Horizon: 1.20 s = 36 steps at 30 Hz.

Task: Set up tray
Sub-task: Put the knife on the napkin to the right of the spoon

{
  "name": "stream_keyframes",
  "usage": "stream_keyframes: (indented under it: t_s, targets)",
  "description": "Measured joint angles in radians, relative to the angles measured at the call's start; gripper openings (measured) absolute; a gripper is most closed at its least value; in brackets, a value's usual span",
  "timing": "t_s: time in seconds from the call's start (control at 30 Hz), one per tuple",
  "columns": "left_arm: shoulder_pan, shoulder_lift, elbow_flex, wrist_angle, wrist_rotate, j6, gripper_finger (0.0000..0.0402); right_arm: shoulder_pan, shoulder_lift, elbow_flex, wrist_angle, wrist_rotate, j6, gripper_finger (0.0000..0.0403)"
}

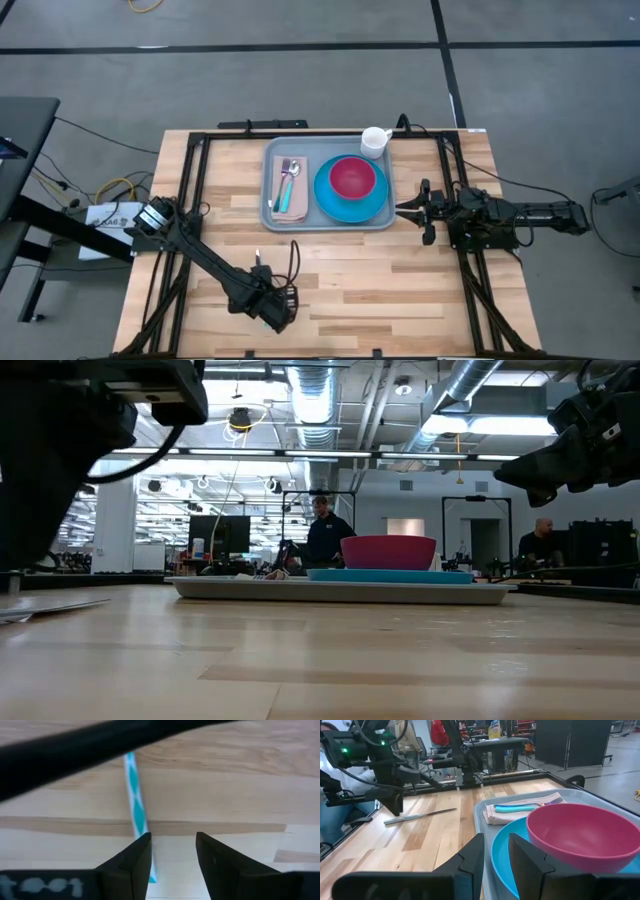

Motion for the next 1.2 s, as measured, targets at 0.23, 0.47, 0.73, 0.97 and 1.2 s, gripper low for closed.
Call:
stream_keyframes:
  t_s: [0.23, 0.47, 0.73, 0.97, 1.2]
  targets:
    - [0.000, 0.000, 0.015, -0.055, 0.079, -0.044, 0.0127, 0.000, 0.000, 0.000, 0.000, 0.000, 0.000, 0.0082]
    - [0.000, 0.003, 0.015, -0.073, 0.078, -0.049, 0.0113, 0.000, 0.000, 0.000, 0.000, 0.000, 0.000, 0.0082]
    - [0.000, 0.040, 0.014, -0.061, 0.083, -0.024, 0.0110, 0.000, 0.000, 0.000, 0.000, 0.000, 0.000, 0.0082]
    - [-0.003, 0.064, 0.015, -0.051, 0.110, -0.026, 0.0110, 0.000, 0.000, 0.000, 0.000, 0.000, 0.000, 0.0082]
    - [-0.003, 0.113, 0.017, -0.021, 0.157, -0.019, 0.0110, 0.000, 0.000, 0.001, 0.000, 0.000, 0.000, 0.0082]
